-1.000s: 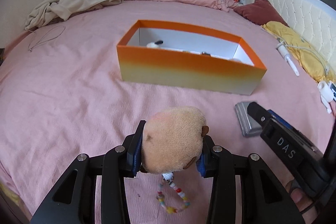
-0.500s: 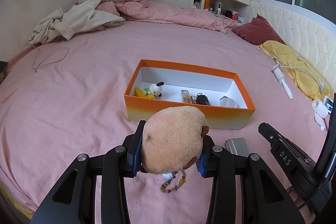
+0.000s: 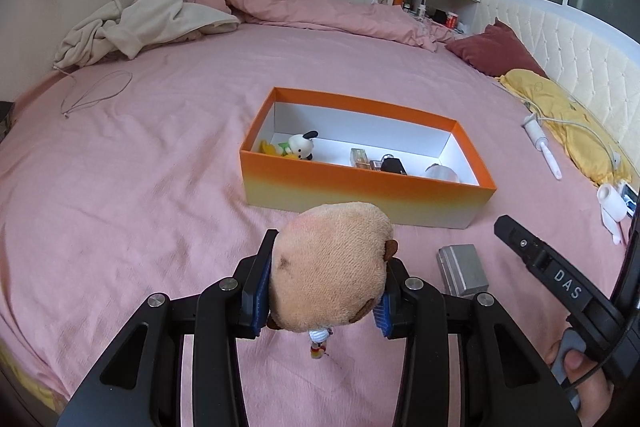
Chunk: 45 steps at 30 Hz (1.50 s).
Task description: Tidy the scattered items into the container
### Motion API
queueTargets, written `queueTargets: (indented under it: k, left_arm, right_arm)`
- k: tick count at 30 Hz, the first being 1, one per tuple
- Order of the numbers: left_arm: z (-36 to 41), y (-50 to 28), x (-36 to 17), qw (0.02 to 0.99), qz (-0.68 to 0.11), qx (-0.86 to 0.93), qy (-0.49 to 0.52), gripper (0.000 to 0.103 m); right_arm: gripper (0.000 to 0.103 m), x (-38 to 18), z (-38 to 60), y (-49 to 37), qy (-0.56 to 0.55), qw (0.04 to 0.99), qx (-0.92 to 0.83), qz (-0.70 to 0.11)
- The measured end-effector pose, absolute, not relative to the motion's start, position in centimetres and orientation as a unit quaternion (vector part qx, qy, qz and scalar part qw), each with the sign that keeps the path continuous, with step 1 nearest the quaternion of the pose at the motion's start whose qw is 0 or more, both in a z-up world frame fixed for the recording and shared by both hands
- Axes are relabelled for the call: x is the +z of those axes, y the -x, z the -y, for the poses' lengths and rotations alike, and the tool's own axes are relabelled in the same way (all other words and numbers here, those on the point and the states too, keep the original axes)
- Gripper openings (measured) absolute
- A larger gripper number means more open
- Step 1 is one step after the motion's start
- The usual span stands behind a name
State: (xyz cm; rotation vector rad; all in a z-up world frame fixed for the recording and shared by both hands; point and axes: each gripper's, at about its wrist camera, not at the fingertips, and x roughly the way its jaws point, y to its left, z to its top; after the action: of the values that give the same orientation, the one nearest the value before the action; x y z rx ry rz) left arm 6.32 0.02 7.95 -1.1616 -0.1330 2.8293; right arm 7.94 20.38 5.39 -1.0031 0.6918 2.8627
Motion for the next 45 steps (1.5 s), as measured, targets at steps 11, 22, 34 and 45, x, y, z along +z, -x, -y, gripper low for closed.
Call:
queueTargets:
  k: [11,22,34,45]
  left_arm:
    - [0.3,-6.5,8.0,0.038,0.05,0.924,0.378,0.042]
    - [0.0,-6.5,7.9,0.041,0.046,0.922,0.382,0.042]
    - [-0.3,-6.4,8.1,0.047,0.043,0.923,0.381,0.042]
    - [-0.6,-6.4,8.5,0.05,0.037,0.925,0.375,0.042]
  right_arm:
    - [0.042,1.6,-13.9,-6.1,0.429,0.029,0.901,-0.068]
    - [0.042,5.3,-15.0,-6.6,0.376,0.024,0.921,-0.102]
    - [0.042,6.4,-14.6,-6.5,0.365,0.021,0.924,-0.112]
    - [0.042,7.2,-14.3,-6.5,0.353,0.017,0.929,-0.11]
